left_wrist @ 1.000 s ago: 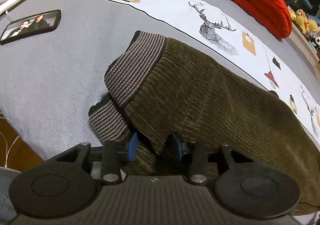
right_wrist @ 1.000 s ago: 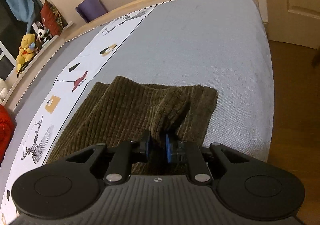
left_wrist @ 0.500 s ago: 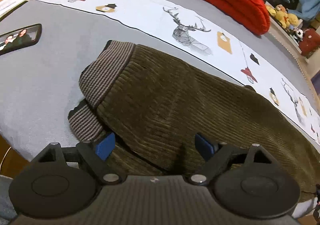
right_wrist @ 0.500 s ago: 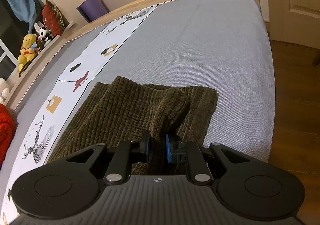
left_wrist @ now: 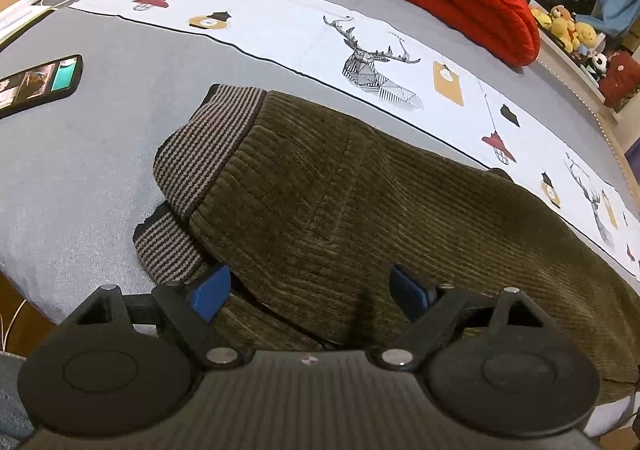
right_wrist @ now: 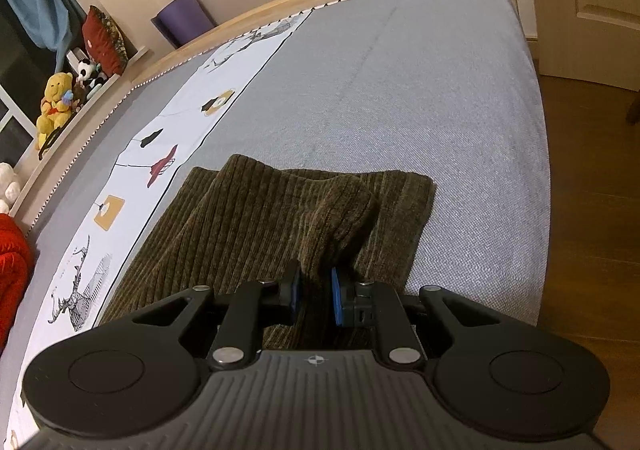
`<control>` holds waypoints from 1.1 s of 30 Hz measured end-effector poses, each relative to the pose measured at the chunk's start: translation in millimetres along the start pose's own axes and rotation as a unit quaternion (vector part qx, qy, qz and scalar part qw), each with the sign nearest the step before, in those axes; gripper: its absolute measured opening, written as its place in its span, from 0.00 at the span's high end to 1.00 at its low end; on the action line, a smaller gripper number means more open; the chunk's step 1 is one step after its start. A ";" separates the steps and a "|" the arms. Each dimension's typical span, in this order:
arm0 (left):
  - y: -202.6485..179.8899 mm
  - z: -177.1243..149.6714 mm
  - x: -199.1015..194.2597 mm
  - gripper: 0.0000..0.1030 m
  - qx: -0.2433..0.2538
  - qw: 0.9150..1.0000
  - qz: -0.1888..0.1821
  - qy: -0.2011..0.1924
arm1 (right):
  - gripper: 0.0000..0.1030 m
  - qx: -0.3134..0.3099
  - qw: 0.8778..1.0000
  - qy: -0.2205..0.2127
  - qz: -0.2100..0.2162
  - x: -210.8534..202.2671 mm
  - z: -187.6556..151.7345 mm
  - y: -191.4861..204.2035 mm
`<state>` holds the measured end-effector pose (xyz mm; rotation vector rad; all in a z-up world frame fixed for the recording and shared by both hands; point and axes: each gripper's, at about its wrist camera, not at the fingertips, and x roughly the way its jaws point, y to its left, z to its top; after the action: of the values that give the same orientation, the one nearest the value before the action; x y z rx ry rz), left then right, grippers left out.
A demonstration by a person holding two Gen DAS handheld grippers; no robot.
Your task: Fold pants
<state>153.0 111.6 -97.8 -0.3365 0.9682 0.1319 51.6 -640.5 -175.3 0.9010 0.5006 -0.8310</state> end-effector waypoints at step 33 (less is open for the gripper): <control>-61.6 -23.3 -11.9 0.06 0.070 0.997 -0.029 -0.015 | 0.84 0.006 0.999 0.004 0.033 -2.7 0.8 -12.6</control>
<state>143.9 46.2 -86.4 -0.2333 0.9323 0.0160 39.9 -644.5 -179.1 0.9269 0.4714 -0.7721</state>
